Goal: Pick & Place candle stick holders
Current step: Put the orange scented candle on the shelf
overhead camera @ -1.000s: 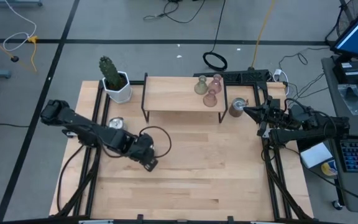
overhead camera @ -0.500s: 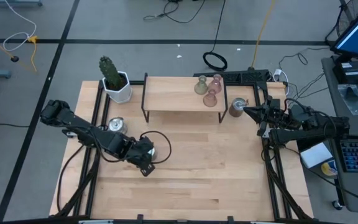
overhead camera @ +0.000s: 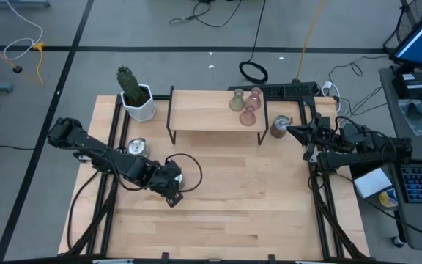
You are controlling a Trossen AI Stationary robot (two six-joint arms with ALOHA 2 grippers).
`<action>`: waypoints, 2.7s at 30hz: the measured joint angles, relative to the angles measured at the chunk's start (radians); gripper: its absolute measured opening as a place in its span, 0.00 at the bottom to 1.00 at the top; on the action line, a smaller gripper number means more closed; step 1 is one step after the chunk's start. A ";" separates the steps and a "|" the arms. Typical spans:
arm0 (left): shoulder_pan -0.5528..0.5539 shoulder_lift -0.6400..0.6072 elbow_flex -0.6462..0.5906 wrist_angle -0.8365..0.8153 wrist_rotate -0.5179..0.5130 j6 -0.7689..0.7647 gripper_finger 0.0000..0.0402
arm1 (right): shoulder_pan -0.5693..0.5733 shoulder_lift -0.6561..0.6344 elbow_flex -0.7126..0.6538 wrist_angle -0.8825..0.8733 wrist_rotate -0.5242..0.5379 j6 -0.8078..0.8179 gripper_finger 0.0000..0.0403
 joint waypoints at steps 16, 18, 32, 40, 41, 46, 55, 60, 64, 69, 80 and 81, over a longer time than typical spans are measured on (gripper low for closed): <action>-0.014 0.004 -0.022 0.014 -0.043 0.144 0.57 | 0.000 0.000 0.000 0.000 0.000 0.000 0.01; -0.016 0.004 -0.031 0.007 -0.044 0.170 0.60 | 0.000 0.000 0.000 0.000 0.000 0.000 0.01; -0.026 0.005 -0.040 -0.013 -0.113 0.312 0.61 | 0.000 0.000 0.000 0.000 0.000 0.002 0.01; -0.042 0.049 -0.040 -0.034 -0.130 0.317 0.61 | 0.000 0.000 0.000 0.000 0.000 0.002 0.01; -0.046 0.059 -0.041 -0.036 -0.128 0.317 0.61 | 0.000 0.000 0.000 0.000 0.000 0.002 0.01; -0.060 0.096 -0.041 -0.044 -0.130 0.306 0.61 | 0.000 0.000 0.000 0.000 0.000 0.003 0.01; -0.059 0.121 -0.041 -0.055 -0.139 0.306 0.61 | 0.000 0.000 0.000 0.000 0.000 0.003 0.01; -0.056 0.122 -0.041 -0.063 -0.150 0.307 0.61 | 0.000 0.000 0.000 0.000 0.000 0.003 0.01; -0.057 0.136 -0.040 -0.063 -0.156 0.310 0.59 | 0.000 0.000 0.000 0.000 0.000 0.003 0.01; -0.066 0.187 -0.035 -0.071 -0.193 0.328 0.47 | 0.000 0.000 0.000 -0.001 0.000 0.003 0.01; -0.065 0.246 -0.036 -0.058 -0.284 0.329 0.25 | 0.000 0.000 0.000 0.000 0.002 0.004 0.01; -0.065 0.246 -0.036 -0.057 -0.287 0.328 0.23 | 0.000 0.000 0.000 0.000 0.002 0.004 0.01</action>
